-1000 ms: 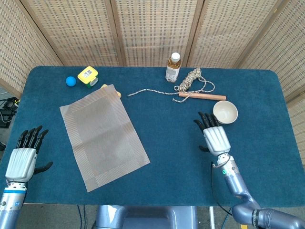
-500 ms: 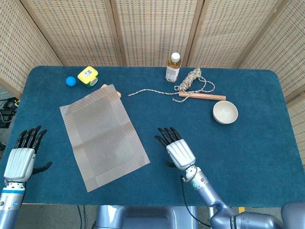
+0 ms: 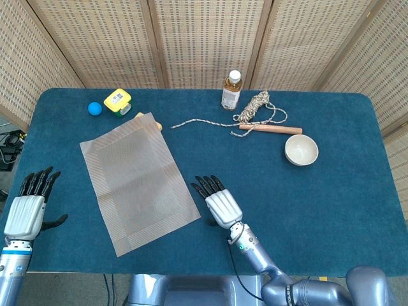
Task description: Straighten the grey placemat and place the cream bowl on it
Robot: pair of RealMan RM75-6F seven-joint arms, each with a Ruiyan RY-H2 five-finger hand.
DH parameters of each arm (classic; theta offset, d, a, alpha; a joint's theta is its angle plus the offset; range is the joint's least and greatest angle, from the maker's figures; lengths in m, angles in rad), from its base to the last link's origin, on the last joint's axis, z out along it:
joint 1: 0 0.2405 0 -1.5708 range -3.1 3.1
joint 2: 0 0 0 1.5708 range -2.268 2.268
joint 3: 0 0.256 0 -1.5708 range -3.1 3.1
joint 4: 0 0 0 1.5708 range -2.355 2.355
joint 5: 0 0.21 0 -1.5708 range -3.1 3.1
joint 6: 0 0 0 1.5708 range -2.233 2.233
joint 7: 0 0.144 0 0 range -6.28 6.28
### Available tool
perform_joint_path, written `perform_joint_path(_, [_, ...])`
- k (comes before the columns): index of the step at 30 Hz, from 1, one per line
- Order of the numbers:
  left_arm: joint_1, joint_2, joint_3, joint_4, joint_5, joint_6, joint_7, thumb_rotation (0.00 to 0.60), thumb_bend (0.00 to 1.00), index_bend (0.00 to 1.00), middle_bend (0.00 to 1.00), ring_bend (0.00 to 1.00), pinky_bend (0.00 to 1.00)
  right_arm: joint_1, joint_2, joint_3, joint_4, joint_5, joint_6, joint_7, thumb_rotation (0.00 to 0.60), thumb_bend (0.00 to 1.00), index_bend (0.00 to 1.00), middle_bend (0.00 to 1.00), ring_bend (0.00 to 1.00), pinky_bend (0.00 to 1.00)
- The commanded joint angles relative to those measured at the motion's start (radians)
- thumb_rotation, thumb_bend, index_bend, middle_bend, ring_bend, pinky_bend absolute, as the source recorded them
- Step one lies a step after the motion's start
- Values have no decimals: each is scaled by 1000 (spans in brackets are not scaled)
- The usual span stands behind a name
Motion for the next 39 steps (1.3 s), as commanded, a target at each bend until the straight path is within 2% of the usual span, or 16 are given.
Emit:
perform_joint_path(1, [-1,0,0,-1,-2,-4,0,600,90,79,0,0,0,2,-8,0,11,9,-7,3,600,90,27,0,0,15])
perform_joint_path(4, [-2,0,0,-1,-3,-5,1,600,90,79,0,0,0,2,-11,-3,14,21,-18,-1,600,91,0,0,0,4])
perform_joint_path(22, [3,7,6,-12,2,1,-6,600,91,78,0,0,0,-6,-66,-6,32,62,-29,24,600,90,0,0,0,2])
perform_joint_path(39, [1,8,0,-8,-8,-4,-15,600,90,76,0,0,0,15,-145,27,148,74,-50,88,600,93,0,0,0,2])
